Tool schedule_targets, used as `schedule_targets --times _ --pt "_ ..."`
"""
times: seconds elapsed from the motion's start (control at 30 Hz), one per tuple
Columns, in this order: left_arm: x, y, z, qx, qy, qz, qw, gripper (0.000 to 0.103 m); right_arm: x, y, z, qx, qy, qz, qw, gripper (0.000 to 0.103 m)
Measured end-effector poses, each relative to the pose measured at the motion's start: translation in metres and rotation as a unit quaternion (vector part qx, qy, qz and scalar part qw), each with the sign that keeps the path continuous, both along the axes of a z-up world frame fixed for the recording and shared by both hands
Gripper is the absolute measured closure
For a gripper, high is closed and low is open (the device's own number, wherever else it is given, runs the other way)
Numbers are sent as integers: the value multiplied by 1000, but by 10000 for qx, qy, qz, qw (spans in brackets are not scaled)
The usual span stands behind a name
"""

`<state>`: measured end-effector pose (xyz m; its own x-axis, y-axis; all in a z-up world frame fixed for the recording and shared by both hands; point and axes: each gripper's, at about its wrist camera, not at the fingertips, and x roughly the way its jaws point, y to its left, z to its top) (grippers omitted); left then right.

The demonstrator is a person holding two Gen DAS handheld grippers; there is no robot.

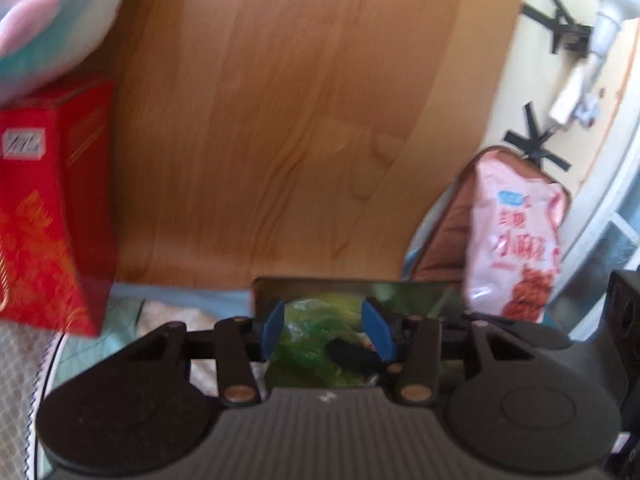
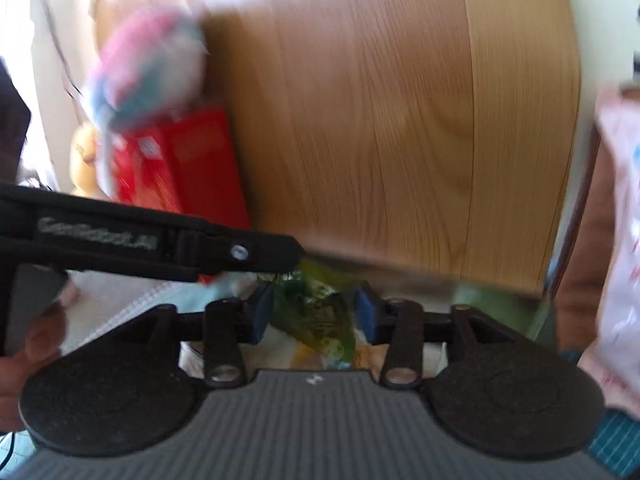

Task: Organize snacks

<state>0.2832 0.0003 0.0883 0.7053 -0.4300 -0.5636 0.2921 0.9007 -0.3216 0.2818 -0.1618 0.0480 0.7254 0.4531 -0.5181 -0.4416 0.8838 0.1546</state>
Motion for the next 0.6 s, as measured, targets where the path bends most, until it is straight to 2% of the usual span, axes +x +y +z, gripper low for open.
schedule_targets --times 0.07,0.13,0.2,0.37,0.47,0.6 --pt "-13 16 -1 -213 6 -33 9998 59 -10 -7 4 153 -68 -115 9998 52" --pt "-27 31 0 -242 -32 8 9997 59 -24 -17 12 301 -127 -208 9992 47" --pt "-46 46 -3 -216 -7 37 9998 59 -44 -24 18 379 -227 -238 9987 47" --pt "-98 81 -29 -135 394 164 9990 57 -95 -24 15 668 55 564 9962 43" --pt "-131 105 -44 -315 663 296 9969 57 -127 -11 -5 457 179 916 9946 43" --pt "-166 117 -56 -566 743 254 9953 57 -155 10 -35 -340 356 1012 9936 42"
